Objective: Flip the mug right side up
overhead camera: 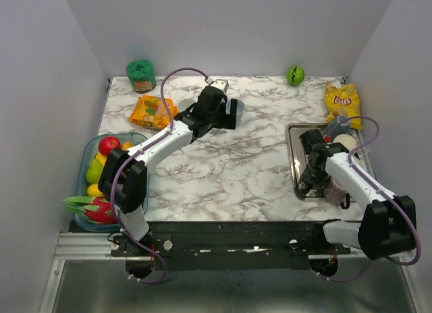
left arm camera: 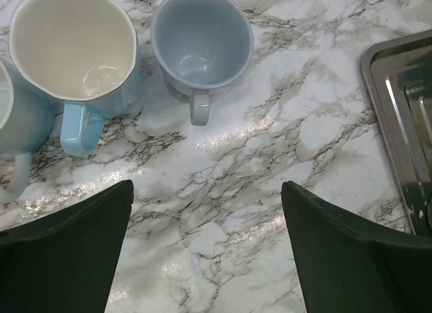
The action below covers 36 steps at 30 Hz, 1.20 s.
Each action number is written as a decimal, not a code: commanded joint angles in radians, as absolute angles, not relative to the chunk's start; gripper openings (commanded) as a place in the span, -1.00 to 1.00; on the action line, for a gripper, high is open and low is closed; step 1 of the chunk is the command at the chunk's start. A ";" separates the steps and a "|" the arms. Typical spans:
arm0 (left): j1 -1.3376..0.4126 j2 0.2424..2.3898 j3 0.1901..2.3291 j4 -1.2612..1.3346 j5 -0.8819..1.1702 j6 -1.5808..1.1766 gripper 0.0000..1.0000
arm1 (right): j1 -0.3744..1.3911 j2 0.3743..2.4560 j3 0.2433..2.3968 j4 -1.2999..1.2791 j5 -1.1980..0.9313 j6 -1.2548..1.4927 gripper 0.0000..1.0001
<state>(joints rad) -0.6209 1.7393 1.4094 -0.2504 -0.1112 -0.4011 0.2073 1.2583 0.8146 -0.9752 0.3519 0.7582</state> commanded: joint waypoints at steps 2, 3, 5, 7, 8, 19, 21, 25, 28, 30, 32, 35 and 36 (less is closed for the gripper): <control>-0.614 1.735 1.422 -0.250 -0.100 -0.405 0.98 | 0.201 1.236 0.793 -0.872 0.422 0.732 -0.19; -0.614 1.735 1.424 -0.252 -0.100 -0.406 0.98 | 0.202 1.232 0.787 -0.861 0.425 0.727 -0.17; -0.612 1.738 1.424 -0.249 -0.098 -0.405 0.98 | 0.201 1.226 0.779 -0.836 0.436 0.718 -0.15; -0.612 1.738 1.424 -0.250 -0.098 -0.407 0.98 | 0.202 1.230 0.772 -0.827 0.446 0.716 -0.15; -0.612 1.740 1.424 -0.249 -0.098 -0.405 0.98 | 0.202 1.235 0.770 -0.819 0.455 0.719 -0.16; -0.607 1.750 1.431 -0.245 -0.092 -0.411 0.98 | 0.202 1.223 0.742 -0.752 0.480 0.715 -0.96; -0.607 1.753 1.434 -0.247 -0.091 -0.410 0.98 | 0.202 1.223 0.745 -0.753 0.485 0.716 -0.99; -0.607 1.753 1.448 -0.252 -0.077 -0.411 0.98 | 0.202 1.186 0.772 -0.750 0.471 0.709 -0.99; -0.606 1.752 1.463 -0.255 -0.060 -0.410 0.98 | 0.202 1.151 0.817 -0.744 0.448 0.695 -0.99; -0.606 1.750 1.476 -0.256 -0.051 -0.408 0.98 | 0.202 1.112 0.850 -0.730 0.417 0.678 -0.99; -0.604 1.747 1.493 -0.261 -0.029 -0.407 0.98 | 0.202 1.091 0.916 -0.732 0.379 0.663 -0.99; -0.601 1.746 1.525 -0.268 0.000 -0.410 0.98 | 0.202 1.085 1.015 -0.724 0.322 0.647 -0.99; -0.600 1.747 1.534 -0.271 0.036 -0.408 0.97 | 0.202 1.085 1.037 -0.716 0.304 0.641 -0.99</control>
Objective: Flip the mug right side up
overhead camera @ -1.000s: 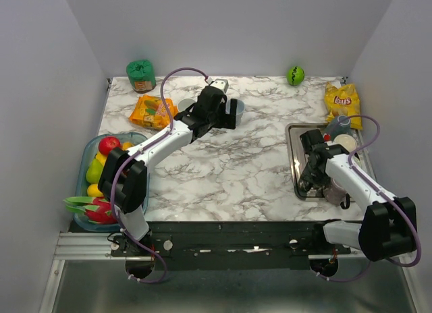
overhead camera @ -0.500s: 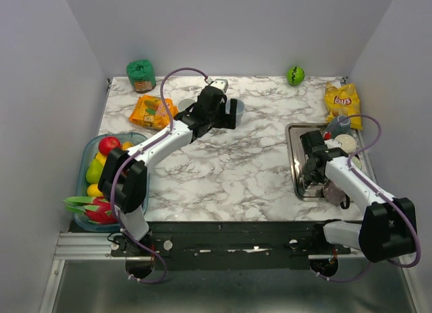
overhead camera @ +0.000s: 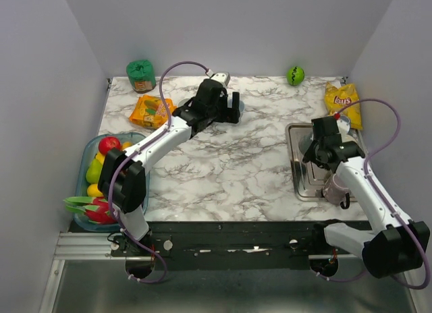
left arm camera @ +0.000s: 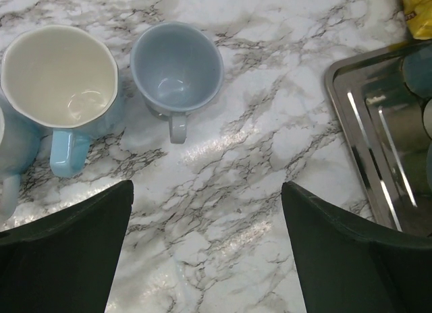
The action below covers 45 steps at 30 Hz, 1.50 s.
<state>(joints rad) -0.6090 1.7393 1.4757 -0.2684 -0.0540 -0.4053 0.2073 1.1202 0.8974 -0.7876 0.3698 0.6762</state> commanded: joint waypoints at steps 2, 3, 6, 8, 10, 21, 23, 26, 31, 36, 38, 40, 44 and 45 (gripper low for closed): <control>-0.592 1.747 1.571 -0.278 0.095 -0.408 0.98 | 0.202 1.085 1.098 -0.675 0.244 0.624 -0.99; -0.591 1.747 1.583 -0.278 0.153 -0.413 0.98 | 0.202 1.085 1.118 -0.654 0.220 0.617 -0.99; -0.577 1.744 1.637 -0.270 0.292 -0.442 0.98 | 0.201 1.097 1.191 -0.559 0.118 0.597 -0.99; -0.563 1.737 1.663 -0.230 0.380 -0.463 0.98 | 0.202 1.118 1.236 -0.484 0.042 0.588 -0.99; -0.554 1.729 1.678 -0.154 0.508 -0.514 0.98 | 0.202 1.159 1.326 -0.442 0.003 0.589 -0.99; -0.526 1.755 1.669 0.541 0.756 -1.110 0.98 | 0.202 1.282 1.621 -0.284 -0.323 0.702 -0.99; -0.526 1.772 1.674 0.646 0.741 -1.188 0.98 | 0.202 1.278 1.615 -0.226 -0.379 0.724 -0.99; -0.529 1.796 1.707 0.692 0.719 -1.230 0.98 | 0.202 1.276 1.615 -0.201 -0.408 0.744 -0.99; -0.532 1.816 1.717 0.726 0.695 -1.296 0.89 | 0.206 1.269 1.582 -0.157 -0.472 0.794 -0.99; -0.537 1.818 1.700 0.742 0.681 -1.316 0.65 | 0.219 1.261 1.551 -0.092 -0.514 0.828 -0.99; -0.540 1.818 1.700 0.756 0.678 -1.328 0.51 | 0.225 1.262 1.549 -0.083 -0.517 0.830 -0.99; -0.545 1.822 1.707 0.764 0.678 -1.338 0.43 | 0.229 1.264 1.546 -0.080 -0.523 0.830 -0.99; -0.551 1.828 1.709 0.762 0.672 -1.345 0.04 | 0.236 1.272 1.532 -0.052 -0.532 0.841 -0.99; -0.552 1.829 1.707 0.758 0.663 -1.345 0.00 | 0.236 1.275 1.529 -0.042 -0.544 0.844 -0.99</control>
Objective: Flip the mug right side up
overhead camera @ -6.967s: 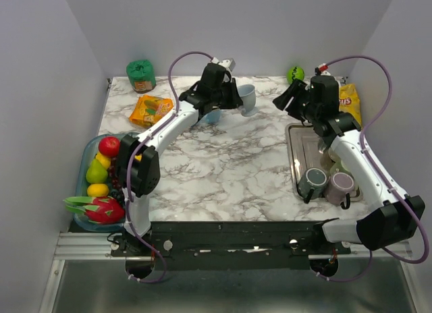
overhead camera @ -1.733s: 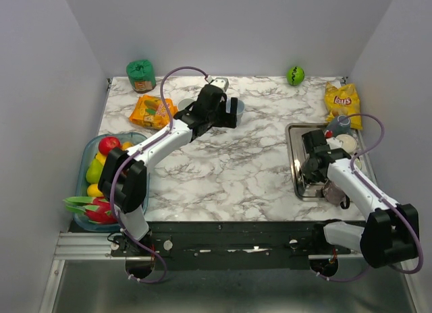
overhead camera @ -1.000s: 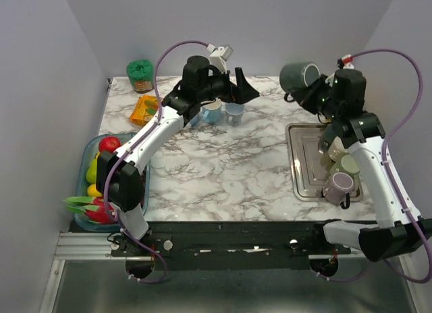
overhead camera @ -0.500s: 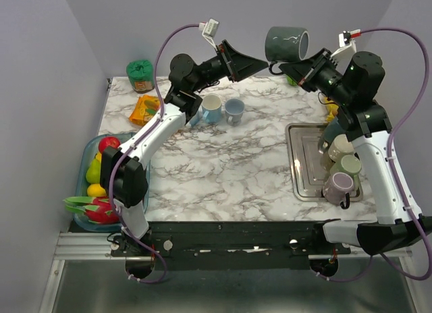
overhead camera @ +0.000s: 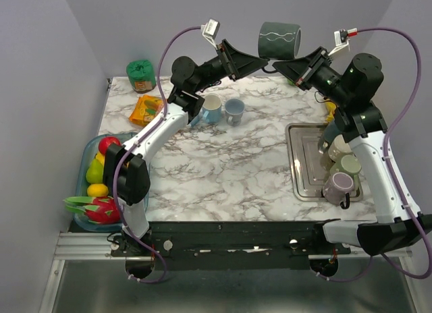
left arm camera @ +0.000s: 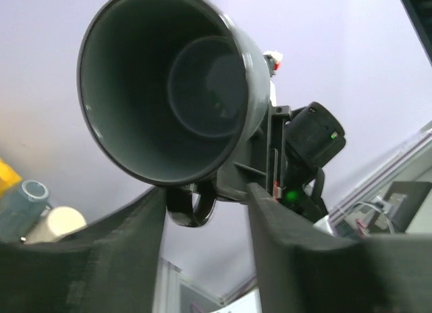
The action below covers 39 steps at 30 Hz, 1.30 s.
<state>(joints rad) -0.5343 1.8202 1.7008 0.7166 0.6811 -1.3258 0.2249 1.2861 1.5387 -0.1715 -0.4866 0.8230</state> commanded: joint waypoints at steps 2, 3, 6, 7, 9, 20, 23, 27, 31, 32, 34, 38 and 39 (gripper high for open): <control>-0.554 1.832 1.703 0.758 0.657 -1.345 -0.03 | 0.242 1.285 1.529 -0.029 -0.551 0.848 -0.99; -0.554 1.833 1.704 0.758 0.654 -1.347 -0.03 | 0.244 1.287 1.528 -0.026 -0.554 0.848 -0.99; -0.554 1.841 1.712 0.764 0.649 -1.358 -0.09 | 0.250 1.292 1.523 -0.018 -0.554 0.848 -0.99; -0.554 1.841 1.713 0.768 0.647 -1.361 -0.09 | 0.249 1.295 1.519 -0.017 -0.555 0.847 -0.99; -0.554 1.847 1.718 0.767 0.647 -1.361 -0.15 | 0.255 1.296 1.514 -0.011 -0.558 0.847 -0.99; -0.554 1.878 1.746 0.755 0.638 -1.376 -0.75 | 0.272 1.301 1.473 0.026 -0.574 0.831 -0.99; -0.555 1.878 1.746 0.746 0.634 -1.365 -1.00 | 0.273 1.295 1.462 0.026 -0.565 0.818 -0.99; -0.552 1.878 1.746 0.736 0.630 -1.350 -1.00 | 0.272 1.299 1.450 0.012 -0.555 0.805 -0.99; -0.548 1.861 1.741 0.657 0.614 -1.274 -1.00 | 0.272 1.301 1.447 -0.076 -0.496 0.749 -0.85; -0.543 1.847 1.740 0.596 0.604 -1.250 -1.00 | 0.270 1.298 1.439 -0.113 -0.479 0.736 -0.78; -0.537 1.830 1.730 0.522 0.583 -1.192 -1.00 | 0.270 1.293 1.428 -0.146 -0.425 0.704 -0.44; -0.528 1.806 1.758 0.247 0.510 -0.999 -1.00 | 0.272 1.296 1.417 -0.265 -0.342 0.657 -0.17; -0.528 1.802 1.769 0.197 0.496 -0.964 -1.00 | 0.272 1.304 1.437 -0.308 -0.310 0.620 -0.15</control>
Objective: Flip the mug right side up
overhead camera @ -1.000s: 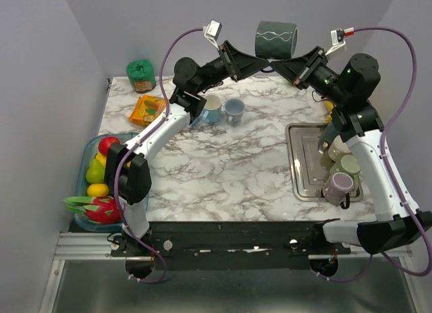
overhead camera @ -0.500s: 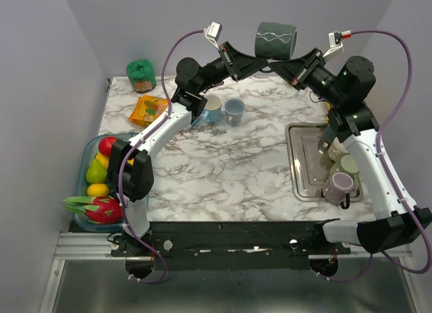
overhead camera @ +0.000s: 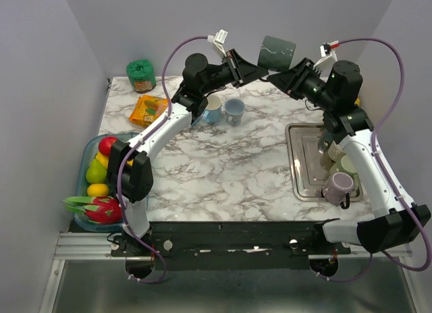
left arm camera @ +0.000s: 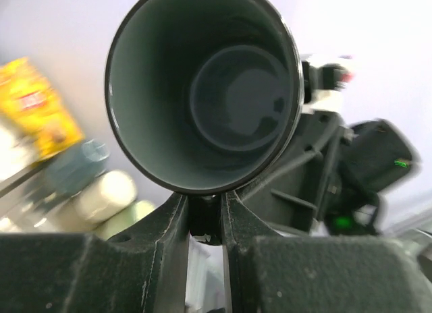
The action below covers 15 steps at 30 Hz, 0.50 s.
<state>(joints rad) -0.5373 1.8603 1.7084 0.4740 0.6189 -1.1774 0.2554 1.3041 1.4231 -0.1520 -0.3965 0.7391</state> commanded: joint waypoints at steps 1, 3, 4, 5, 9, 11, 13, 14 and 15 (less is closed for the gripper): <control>-0.528 1.799 1.785 0.154 0.485 -0.927 -1.00 | 0.270 1.311 1.457 -0.358 -0.295 0.595 -0.02; -0.528 1.789 1.790 0.063 0.457 -0.852 -1.00 | 0.272 1.312 1.466 -0.474 -0.238 0.536 0.07; -0.528 1.786 1.789 0.020 0.446 -0.832 -1.00 | 0.272 1.301 1.457 -0.501 -0.213 0.525 0.12; -0.528 1.784 1.789 0.003 0.439 -0.813 -1.00 | 0.272 1.292 1.444 -0.530 -0.193 0.516 0.14; -0.528 1.796 1.792 -0.092 0.391 -0.718 -1.00 | 0.272 1.258 1.387 -0.581 -0.102 0.491 0.22; -0.529 1.816 1.790 -0.123 0.373 -0.677 -1.00 | 0.270 1.262 1.379 -0.621 -0.075 0.492 0.23; -0.537 1.830 1.793 -0.141 0.347 -0.634 -1.00 | 0.272 1.273 1.384 -0.649 -0.048 0.497 0.25; -0.543 1.844 1.795 -0.156 0.331 -0.617 -1.00 | 0.270 1.284 1.387 -0.672 -0.041 0.497 0.25; -0.549 1.853 1.799 -0.169 0.315 -0.597 -1.00 | 0.271 1.288 1.388 -0.684 -0.034 0.502 0.25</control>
